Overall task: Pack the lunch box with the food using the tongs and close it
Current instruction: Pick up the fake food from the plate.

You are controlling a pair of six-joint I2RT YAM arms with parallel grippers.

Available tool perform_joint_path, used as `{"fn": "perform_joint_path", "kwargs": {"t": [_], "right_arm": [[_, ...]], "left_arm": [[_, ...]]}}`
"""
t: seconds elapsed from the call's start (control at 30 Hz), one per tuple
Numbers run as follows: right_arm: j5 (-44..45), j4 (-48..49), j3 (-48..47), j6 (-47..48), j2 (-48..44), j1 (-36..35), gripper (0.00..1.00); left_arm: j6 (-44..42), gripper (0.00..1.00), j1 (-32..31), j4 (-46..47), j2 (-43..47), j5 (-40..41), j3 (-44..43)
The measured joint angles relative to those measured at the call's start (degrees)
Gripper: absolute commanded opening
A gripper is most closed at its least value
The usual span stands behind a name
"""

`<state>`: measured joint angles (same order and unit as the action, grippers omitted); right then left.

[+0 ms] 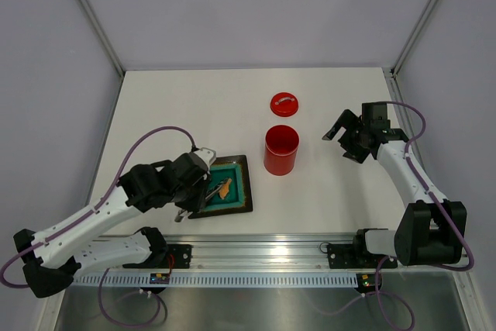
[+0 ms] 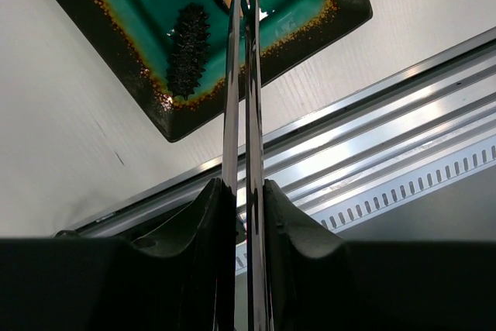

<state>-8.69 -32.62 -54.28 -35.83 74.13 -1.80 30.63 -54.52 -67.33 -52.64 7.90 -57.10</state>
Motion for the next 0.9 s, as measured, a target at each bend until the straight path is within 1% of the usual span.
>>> {"fn": "perform_joint_path", "kwargs": {"t": [0.07, 0.23, 0.57, 0.9], "right_arm": [[-0.02, 0.04, 0.0, 0.0, 0.0, 0.0, 0.99], [-0.04, 0.13, 0.02, 0.0, 0.0, 0.0, 0.99], [-0.39, 0.26, 0.17, -0.02, 0.0, 0.0, 0.99], [-0.46, 0.28, 0.35, 0.0, 0.0, 0.0, 0.99]], "left_arm": [[0.24, 0.38, 0.0, -0.13, -0.13, 0.26, 0.0], [1.03, 0.44, 0.0, -0.04, -1.22, 0.48, 0.02], [1.92, 0.51, 0.0, 0.92, -2.12, 0.35, 0.79], [2.25, 0.52, 0.0, 1.22, -4.2, 0.37, 1.51]]}}
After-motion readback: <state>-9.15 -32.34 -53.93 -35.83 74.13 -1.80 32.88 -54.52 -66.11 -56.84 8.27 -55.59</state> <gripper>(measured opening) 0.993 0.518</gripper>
